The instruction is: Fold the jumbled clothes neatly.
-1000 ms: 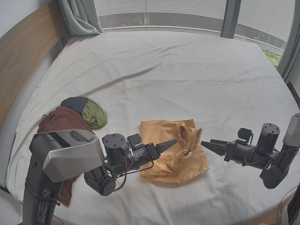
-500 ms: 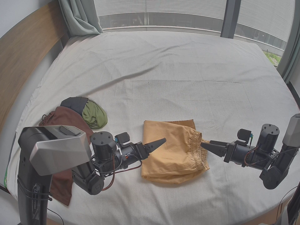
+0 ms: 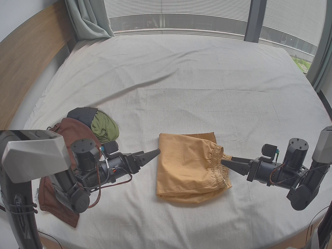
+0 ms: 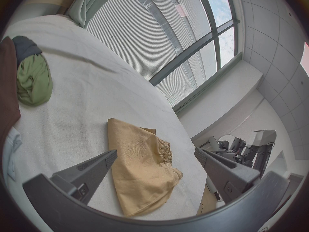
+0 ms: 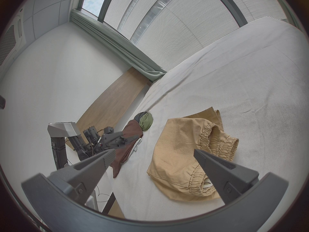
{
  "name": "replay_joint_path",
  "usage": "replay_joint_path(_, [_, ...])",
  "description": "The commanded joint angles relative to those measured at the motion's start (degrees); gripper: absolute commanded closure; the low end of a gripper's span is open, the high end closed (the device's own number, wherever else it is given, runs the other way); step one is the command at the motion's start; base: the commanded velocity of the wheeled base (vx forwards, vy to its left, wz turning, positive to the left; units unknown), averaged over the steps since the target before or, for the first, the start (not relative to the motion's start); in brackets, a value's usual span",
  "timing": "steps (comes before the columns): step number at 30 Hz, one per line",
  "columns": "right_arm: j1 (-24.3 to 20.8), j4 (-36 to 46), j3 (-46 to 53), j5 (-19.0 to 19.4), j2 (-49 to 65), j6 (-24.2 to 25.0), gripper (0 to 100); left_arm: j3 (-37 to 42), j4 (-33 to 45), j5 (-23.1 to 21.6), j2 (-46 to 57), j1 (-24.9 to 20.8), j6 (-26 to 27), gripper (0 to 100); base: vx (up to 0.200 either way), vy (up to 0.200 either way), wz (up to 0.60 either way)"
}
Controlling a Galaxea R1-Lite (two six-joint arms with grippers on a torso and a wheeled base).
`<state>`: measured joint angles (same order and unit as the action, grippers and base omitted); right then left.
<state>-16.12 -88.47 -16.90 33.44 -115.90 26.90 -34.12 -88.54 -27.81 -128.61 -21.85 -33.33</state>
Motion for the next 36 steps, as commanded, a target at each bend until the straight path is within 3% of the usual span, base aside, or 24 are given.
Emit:
replay_joint_path(1, [-0.4, 0.0, -0.1, 0.0, 0.0, 0.0, 0, 4.6, 0.0, -1.6, 7.4, 3.3, 1.9, 0, 0.000, 0.000, 0.00])
replay_joint_path(7, [-0.6, 0.0, 0.0, 0.0, 0.0, 0.0, 0, 8.5, 0.0, -4.0, 10.7, 7.0, 6.7, 0, 0.000, 0.000, 0.00])
replay_joint_path(11, [-0.6, 0.0, 0.1, 0.0, 0.0, 0.0, 0, 9.3, 0.0, -4.1, 11.5, 7.8, 7.1, 0, 0.000, 0.000, 0.00])
replay_joint_path(18, [-0.6, 0.0, 0.2, 0.0, -0.1, 0.0, 0, 13.8, 0.0, -8.9, 15.8, 12.4, 8.8, 0, 0.000, 0.000, 0.00])
replay_joint_path(25, [-0.6, 0.0, 0.9, 0.0, 0.0, 0.0, 0, 15.2, 0.0, -9.2, 16.9, 12.9, 10.2, 0, 0.000, 0.000, 0.00])
replay_joint_path(31, [-0.5, 0.0, 1.0, -0.1, 0.1, 0.0, 0, 16.9, 0.0, -9.1, 16.6, 14.4, 18.1, 0, 0.000, 0.000, 0.00])
replay_joint_path(36, [-0.6, 0.0, 1.1, -0.1, 0.1, -0.1, 0, 17.2, 0.0, -8.8, 16.6, 14.9, 20.7, 0, 0.000, 0.000, 0.00])
